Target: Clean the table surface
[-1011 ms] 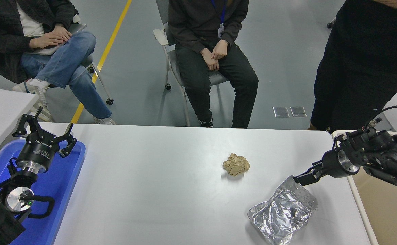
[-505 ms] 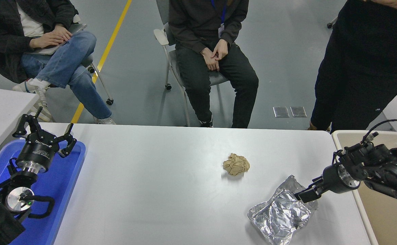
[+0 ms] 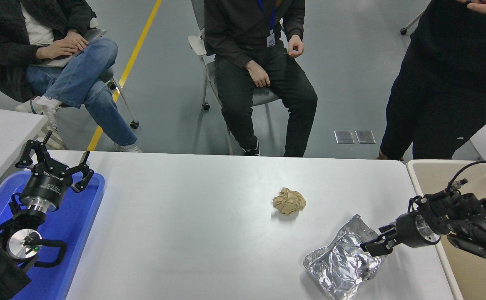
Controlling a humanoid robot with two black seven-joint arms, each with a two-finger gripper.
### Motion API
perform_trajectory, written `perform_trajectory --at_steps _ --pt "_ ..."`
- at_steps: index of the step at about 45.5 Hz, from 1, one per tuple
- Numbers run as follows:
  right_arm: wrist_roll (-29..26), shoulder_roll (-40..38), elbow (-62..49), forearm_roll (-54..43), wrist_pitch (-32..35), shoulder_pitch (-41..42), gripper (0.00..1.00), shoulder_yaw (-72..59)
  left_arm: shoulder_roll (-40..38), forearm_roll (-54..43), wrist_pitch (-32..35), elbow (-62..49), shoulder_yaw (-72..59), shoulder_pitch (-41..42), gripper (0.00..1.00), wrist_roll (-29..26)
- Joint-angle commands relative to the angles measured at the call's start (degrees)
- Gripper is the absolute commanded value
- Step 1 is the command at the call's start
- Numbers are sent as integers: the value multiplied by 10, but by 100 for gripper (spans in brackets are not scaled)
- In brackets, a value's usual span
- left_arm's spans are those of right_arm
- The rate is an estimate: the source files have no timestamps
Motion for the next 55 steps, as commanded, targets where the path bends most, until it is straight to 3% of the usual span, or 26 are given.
perform_trajectory --at_steps 1,20,35,55 --pt "0 5 -17 0 -9 -11 78 0 0 0 0 0 1 0 100 0" --pt "1 6 -34 0 -20 -25 54 -1 0 0 0 0 0 0 100 0" --pt "11 13 -46 0 -20 -24 0 -4 0 0 0 0 0 0 100 0" --pt "33 15 -51 30 -21 -31 0 1 0 0 0 0 0 0 100 0"
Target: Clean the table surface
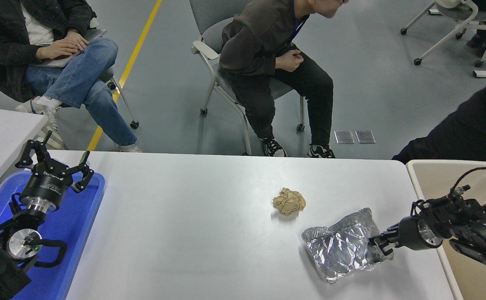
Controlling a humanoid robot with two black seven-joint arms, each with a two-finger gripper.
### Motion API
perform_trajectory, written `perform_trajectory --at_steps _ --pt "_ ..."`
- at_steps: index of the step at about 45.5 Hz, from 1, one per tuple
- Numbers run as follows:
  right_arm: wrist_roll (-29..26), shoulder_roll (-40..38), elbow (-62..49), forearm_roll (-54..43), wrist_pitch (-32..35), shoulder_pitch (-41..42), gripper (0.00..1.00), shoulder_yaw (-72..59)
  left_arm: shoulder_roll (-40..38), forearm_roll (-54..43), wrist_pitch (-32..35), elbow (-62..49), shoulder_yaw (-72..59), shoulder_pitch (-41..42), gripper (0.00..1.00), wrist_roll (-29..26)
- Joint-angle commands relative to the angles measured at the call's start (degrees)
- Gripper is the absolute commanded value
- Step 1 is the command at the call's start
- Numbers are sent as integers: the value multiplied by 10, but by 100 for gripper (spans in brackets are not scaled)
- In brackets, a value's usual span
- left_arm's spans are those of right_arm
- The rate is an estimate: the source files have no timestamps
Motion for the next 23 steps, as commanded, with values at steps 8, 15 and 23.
perform_trajectory --at_steps 8,15,23 --pt "29 -3 1 30 1 7 0 1 0 0 0 0 0 0 100 0" --pt "34 -5 3 30 0 7 0 3 1 0 0 0 0 0 100 0" --pt "49 -25 12 30 2 29 0 2 0 0 0 0 0 0 100 0"
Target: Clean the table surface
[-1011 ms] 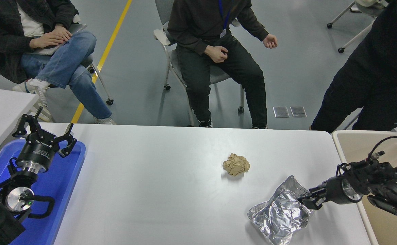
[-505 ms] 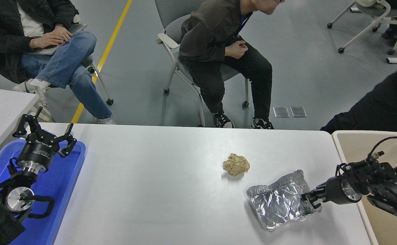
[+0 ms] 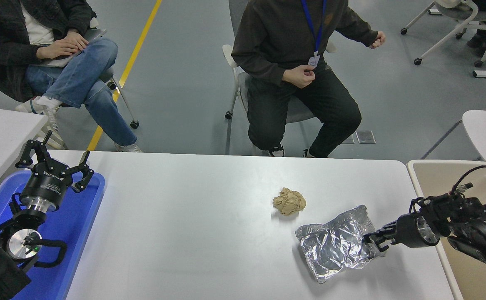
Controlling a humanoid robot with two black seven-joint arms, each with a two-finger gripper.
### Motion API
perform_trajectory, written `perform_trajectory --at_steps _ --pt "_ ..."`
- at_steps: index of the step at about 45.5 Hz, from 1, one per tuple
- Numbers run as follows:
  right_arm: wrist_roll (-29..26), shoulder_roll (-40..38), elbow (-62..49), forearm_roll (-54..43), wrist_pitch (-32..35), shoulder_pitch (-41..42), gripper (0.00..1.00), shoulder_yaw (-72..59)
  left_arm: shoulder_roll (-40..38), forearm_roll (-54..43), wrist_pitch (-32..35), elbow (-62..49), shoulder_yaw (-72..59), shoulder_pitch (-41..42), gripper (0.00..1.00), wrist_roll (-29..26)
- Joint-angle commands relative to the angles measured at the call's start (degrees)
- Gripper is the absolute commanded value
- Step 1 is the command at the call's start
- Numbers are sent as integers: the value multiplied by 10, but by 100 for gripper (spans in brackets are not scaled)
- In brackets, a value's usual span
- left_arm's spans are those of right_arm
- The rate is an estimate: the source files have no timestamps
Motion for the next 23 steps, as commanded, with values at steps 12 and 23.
perform_trajectory --at_steps 12,23 --pt "50 -86 101 4 5 100 0 0 1 0 0 0 0 0 100 0" --pt "66 -160 230 4 8 196 0 19 0 0 0 0 0 0 100 0"
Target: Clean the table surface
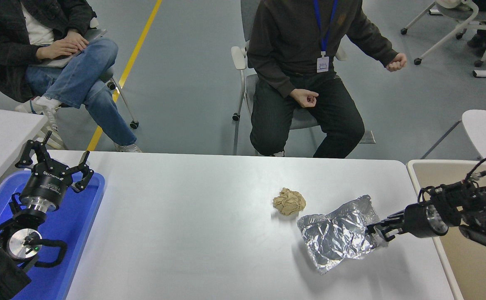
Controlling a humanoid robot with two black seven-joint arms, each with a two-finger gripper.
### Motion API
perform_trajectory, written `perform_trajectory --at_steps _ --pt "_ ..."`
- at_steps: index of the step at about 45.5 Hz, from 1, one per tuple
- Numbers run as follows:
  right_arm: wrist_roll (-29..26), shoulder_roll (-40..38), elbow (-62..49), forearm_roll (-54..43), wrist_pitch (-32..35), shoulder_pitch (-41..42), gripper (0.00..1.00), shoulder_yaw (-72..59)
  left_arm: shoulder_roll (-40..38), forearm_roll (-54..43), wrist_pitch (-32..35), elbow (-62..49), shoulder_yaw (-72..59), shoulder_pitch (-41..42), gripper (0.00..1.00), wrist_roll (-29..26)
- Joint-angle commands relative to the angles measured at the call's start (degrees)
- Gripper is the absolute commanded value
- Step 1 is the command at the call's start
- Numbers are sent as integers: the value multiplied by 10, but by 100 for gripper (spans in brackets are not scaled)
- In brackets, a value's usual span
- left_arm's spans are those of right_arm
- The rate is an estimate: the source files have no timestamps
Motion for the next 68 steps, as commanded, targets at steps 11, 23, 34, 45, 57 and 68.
perform_trajectory --at_steps 11,23,34,45,57,68 --pt "36 -126 149 17 52 169 0 43 0 0 0 0 0 0 100 0" --pt "44 -156 148 30 134 219 0 115 1 0 0 0 0 0 100 0" --pt "45 -171 140 37 207 231 0 201 0 0 0 0 0 0 100 0" --pt "45 -169 35 70 209 202 0 196 0 0 0 0 0 0 100 0" --pt "43 -165 -155 181 210 88 0 191 0 0 0 0 0 0 100 0" --pt "17 -142 -305 257 210 -12 0 191 0 0 0 0 1 0 100 1"
